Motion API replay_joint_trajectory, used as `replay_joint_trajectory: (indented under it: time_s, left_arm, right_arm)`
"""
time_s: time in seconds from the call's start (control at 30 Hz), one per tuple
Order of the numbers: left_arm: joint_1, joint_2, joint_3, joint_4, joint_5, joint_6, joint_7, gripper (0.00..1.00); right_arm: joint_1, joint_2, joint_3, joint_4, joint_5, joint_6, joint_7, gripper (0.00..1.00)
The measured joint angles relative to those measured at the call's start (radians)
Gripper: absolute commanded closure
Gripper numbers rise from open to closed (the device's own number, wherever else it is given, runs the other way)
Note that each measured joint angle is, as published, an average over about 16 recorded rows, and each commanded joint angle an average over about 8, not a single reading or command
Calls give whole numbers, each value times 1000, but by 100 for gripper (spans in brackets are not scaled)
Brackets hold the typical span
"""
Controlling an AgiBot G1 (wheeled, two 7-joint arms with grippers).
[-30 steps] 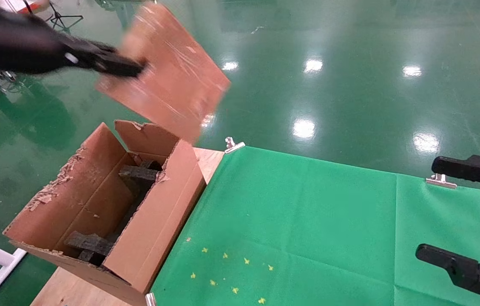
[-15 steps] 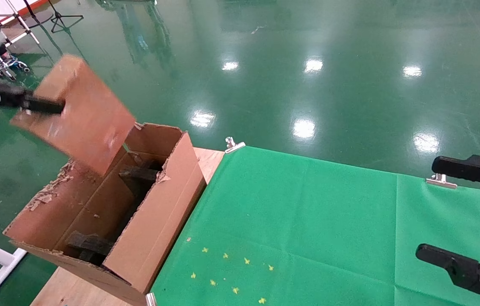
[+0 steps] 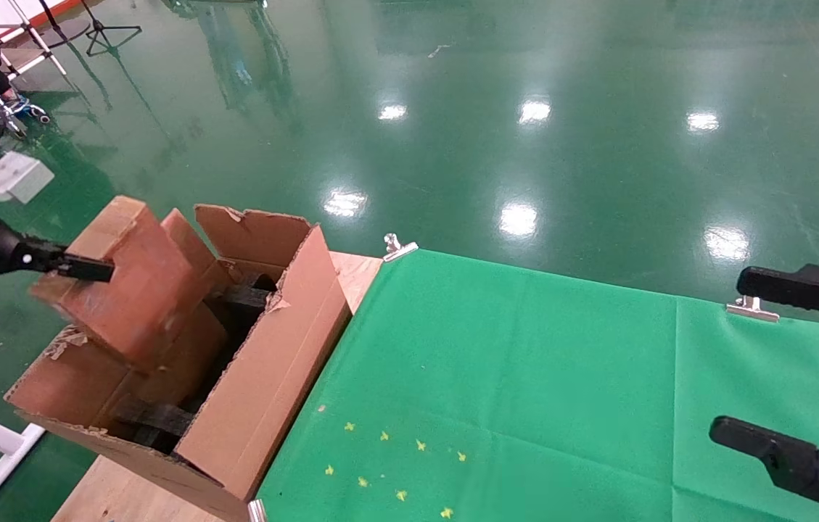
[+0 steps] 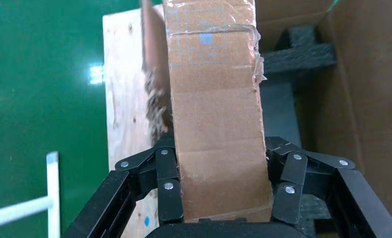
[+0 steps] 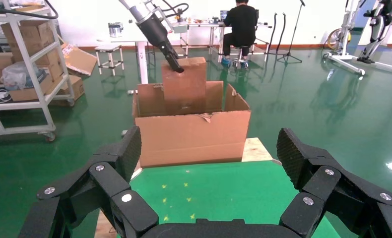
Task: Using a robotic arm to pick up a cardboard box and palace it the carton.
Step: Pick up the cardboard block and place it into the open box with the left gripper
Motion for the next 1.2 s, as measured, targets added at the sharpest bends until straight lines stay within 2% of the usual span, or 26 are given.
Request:
replay_joint_trajectory:
  time_s: [0.27, 0.63, 1.2]
  left_arm:
    - [26, 22, 0, 116, 4, -112, 51, 100]
    - [91, 69, -3, 194, 1, -274, 76, 100]
    - [185, 121, -13, 245, -13, -343, 75, 100]
  right_arm:
    - [0, 0, 0, 0, 0, 0, 0, 0]
    - [0, 0, 0, 0, 0, 0, 0, 0]
    - [0, 0, 0, 0, 0, 0, 0, 0]
